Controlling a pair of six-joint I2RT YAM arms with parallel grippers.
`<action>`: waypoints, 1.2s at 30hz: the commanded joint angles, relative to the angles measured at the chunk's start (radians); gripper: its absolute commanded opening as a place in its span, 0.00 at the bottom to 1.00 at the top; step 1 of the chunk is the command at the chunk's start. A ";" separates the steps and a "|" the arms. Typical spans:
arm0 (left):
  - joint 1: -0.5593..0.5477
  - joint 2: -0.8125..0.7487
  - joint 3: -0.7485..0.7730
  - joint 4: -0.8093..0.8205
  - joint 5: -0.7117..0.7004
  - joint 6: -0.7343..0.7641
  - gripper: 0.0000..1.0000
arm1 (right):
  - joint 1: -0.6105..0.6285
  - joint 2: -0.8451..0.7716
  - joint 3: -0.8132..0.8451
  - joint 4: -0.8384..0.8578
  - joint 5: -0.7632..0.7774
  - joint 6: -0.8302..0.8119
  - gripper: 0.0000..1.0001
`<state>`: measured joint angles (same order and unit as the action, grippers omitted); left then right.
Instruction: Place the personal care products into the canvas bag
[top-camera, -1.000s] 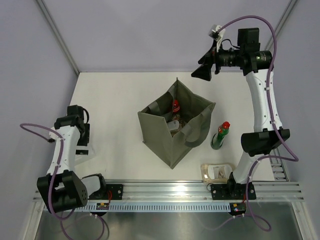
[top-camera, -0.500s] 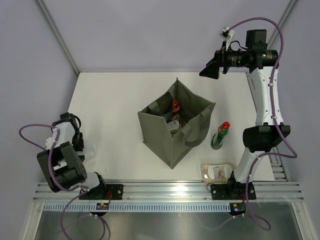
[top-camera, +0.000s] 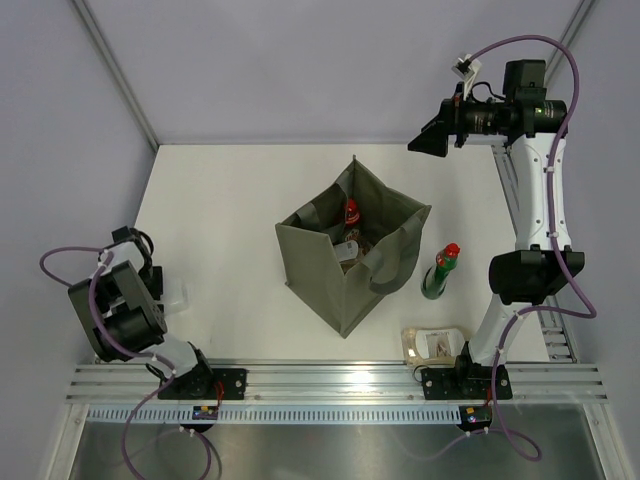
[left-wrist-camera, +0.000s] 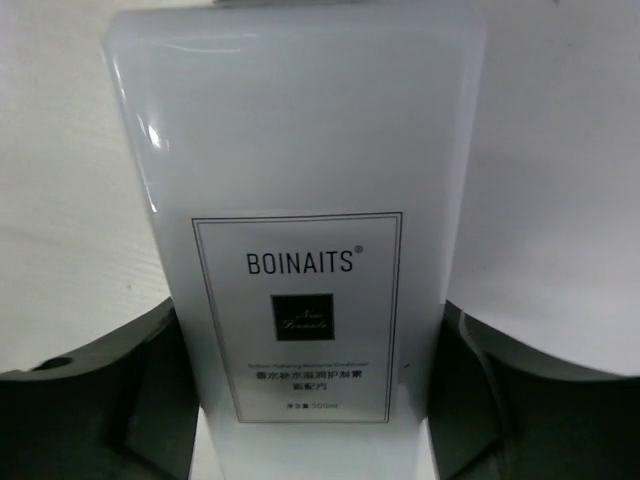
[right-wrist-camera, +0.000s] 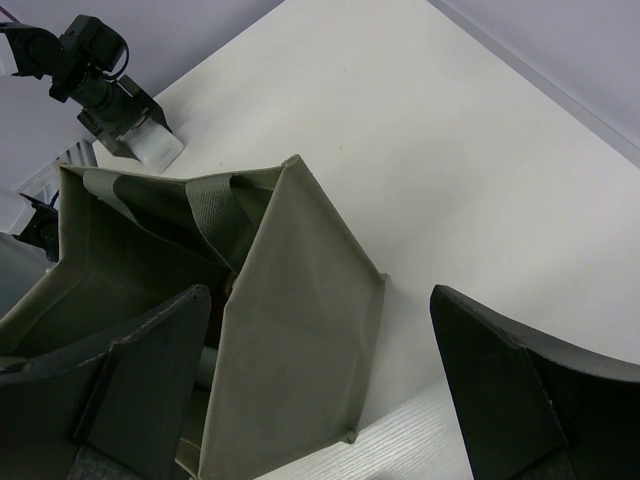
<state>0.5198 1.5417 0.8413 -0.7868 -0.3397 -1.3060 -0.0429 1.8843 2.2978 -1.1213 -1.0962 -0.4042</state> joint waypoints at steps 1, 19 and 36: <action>0.005 0.000 -0.076 0.124 0.122 0.108 0.20 | -0.009 -0.017 0.023 -0.003 -0.044 0.010 0.99; -0.243 -0.397 -0.312 1.026 0.807 0.407 0.00 | -0.044 -0.083 -0.144 0.077 -0.087 0.044 1.00; -0.610 -0.512 0.149 1.148 0.890 0.540 0.00 | -0.069 -0.125 -0.202 0.088 -0.076 0.042 1.00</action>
<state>-0.0006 1.1053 0.8116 0.1963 0.4896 -0.8833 -0.1062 1.8027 2.0941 -1.0420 -1.1473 -0.3595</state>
